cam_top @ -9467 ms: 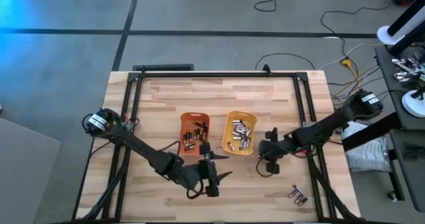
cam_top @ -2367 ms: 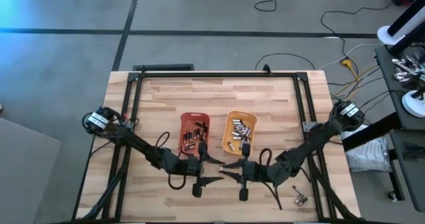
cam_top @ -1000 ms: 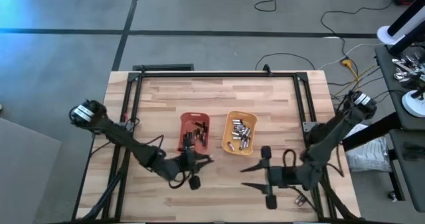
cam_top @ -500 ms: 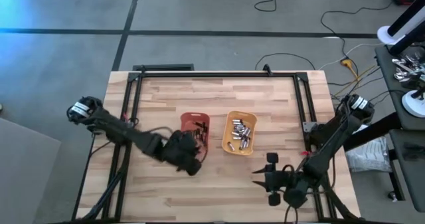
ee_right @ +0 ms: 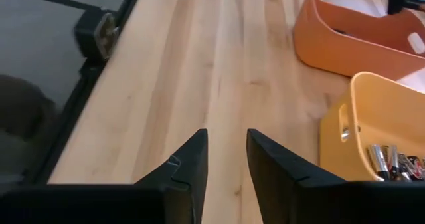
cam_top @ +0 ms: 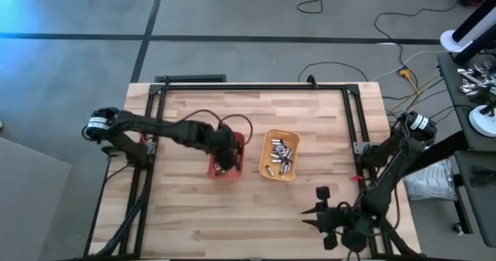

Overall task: Sort batteries
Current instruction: Put the brown-black battery into the orange bin

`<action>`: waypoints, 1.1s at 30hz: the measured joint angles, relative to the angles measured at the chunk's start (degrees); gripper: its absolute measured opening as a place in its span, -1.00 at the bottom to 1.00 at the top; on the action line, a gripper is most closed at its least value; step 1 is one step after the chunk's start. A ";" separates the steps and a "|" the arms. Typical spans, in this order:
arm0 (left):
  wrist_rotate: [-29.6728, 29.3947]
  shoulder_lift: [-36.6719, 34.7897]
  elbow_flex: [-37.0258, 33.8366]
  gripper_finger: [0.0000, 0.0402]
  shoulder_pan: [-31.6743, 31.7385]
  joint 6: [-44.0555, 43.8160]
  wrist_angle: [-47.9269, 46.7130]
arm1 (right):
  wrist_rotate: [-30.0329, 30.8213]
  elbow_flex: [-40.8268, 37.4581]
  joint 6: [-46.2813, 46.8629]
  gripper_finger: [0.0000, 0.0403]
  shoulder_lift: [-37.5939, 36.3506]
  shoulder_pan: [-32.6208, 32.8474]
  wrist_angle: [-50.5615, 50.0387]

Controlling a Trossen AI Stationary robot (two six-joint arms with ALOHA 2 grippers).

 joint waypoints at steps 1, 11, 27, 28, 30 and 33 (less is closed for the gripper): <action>0.02 0.00 -0.45 -0.85 0.86 0.07 -0.05 | -0.03 0.00 0.00 -0.55 0.00 0.28 -0.09; -0.26 0.06 -2.30 -0.79 2.53 -0.08 1.14 | -0.07 -0.02 1.90 -0.71 -0.02 0.46 -1.43; 1.56 14.39 0.51 -0.78 1.87 6.51 3.44 | -1.09 -0.04 4.53 -0.68 -0.07 0.44 -1.21; 1.56 14.60 0.71 -0.78 1.87 6.52 3.22 | -1.23 -0.04 4.53 -0.67 -0.07 0.44 -1.19; 1.58 15.19 0.96 -0.78 1.75 6.30 2.87 | -1.26 -0.04 4.54 -0.65 -0.07 0.41 -1.21; 1.60 15.96 1.06 -0.78 1.38 5.35 2.47 | -1.28 -0.07 4.55 -0.61 -0.07 0.41 -1.17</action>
